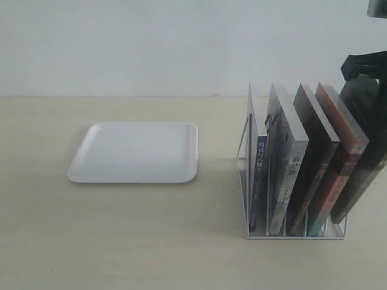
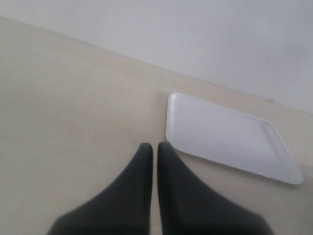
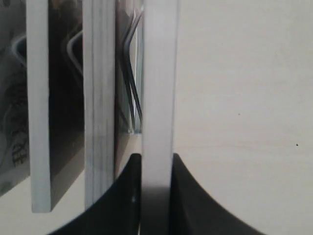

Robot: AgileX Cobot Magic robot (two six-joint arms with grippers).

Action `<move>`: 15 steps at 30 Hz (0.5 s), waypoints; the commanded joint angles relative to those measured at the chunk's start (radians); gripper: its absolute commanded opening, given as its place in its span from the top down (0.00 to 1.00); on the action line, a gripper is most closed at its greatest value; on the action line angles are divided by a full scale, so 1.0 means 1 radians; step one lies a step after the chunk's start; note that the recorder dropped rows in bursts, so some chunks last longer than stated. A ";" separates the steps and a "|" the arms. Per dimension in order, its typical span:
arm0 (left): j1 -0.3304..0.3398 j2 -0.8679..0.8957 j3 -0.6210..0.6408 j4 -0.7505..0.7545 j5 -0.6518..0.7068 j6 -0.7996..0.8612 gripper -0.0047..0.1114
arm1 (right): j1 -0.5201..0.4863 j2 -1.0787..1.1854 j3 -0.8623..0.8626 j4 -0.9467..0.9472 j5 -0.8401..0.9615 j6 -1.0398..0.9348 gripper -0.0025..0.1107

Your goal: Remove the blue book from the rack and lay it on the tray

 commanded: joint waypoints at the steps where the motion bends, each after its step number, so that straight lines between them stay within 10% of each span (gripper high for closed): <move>1: 0.001 -0.003 -0.001 0.000 -0.011 0.001 0.92 | 0.001 0.011 -0.001 -0.008 -0.017 0.009 0.98; 15: 0.001 -0.003 -0.001 0.000 -0.011 0.001 0.92 | 0.001 0.070 -0.001 -0.008 -0.072 0.010 0.98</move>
